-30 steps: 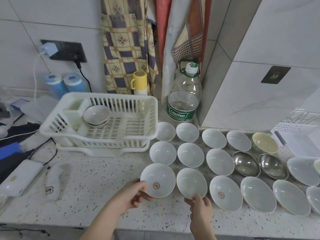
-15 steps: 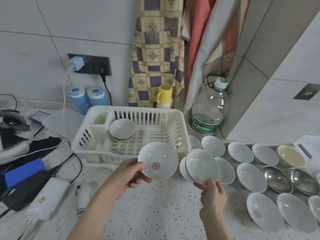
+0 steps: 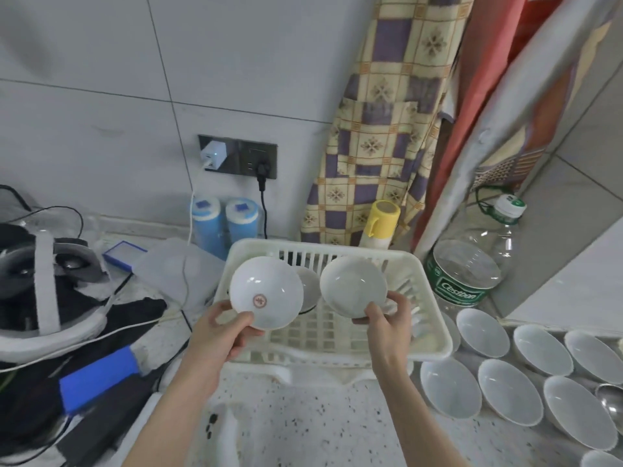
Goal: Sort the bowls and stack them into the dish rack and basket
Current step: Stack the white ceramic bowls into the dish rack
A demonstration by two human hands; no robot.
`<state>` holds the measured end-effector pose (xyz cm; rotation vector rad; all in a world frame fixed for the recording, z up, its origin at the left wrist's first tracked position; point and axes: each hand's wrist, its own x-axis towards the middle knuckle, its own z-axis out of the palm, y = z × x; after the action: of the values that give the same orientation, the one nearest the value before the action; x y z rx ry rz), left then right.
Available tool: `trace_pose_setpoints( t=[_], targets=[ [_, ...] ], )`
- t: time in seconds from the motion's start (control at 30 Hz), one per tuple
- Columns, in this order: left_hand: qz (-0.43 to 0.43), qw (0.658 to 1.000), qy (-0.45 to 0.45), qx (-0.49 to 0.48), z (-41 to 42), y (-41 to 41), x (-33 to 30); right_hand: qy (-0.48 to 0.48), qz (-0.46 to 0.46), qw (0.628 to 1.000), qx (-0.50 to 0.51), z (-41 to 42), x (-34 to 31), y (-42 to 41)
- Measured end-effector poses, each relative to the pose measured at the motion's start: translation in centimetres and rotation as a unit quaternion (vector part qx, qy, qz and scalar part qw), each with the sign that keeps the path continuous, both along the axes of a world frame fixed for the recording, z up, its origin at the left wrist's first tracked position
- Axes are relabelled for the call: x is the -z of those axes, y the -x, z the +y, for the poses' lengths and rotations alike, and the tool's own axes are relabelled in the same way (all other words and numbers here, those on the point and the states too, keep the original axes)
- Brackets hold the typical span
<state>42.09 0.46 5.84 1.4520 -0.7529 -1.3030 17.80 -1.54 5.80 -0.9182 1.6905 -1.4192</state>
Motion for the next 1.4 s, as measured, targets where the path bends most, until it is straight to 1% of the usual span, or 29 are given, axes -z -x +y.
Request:
trace_pose_setpoints(
  t=[0.13,0.3,0.5,0.7,0.87,1.1,1.3,1.4],
  targets=[
    [0.009,0.999,0.024,-0.025,-2.1,-1.7,0.4,-0.017,0.006,1.000,-0.018,-3.0,0.8,-2.9],
    [0.030,0.998,0.036,-0.043,-4.7,-1.4,0.4,-0.058,0.073,0.994,-0.050,-5.8,2.9,-4.8],
    [0.026,0.998,0.024,-0.051,-8.6,-0.5,1.2,-0.087,0.113,0.987,-0.073,-7.8,4.6,-6.0],
    [0.028,0.999,-0.004,-0.033,-10.3,0.6,2.3,-0.095,0.134,0.983,-0.087,-8.1,6.0,-6.2],
    [0.034,0.999,0.003,-0.014,-10.3,0.6,2.8,-0.108,0.155,0.977,-0.100,-8.0,7.3,-6.5],
    [0.020,1.000,0.006,0.021,-10.5,0.7,3.2,-0.108,0.133,0.981,-0.094,-8.1,7.5,-6.9],
    [-0.007,0.999,-0.011,0.049,-10.8,0.9,3.6,-0.113,0.144,0.977,-0.105,-8.0,7.5,-6.6],
    [-0.016,0.997,-0.016,0.068,-10.7,0.9,3.6,-0.115,0.142,0.979,-0.090,-7.8,7.0,-6.3]
  ],
)
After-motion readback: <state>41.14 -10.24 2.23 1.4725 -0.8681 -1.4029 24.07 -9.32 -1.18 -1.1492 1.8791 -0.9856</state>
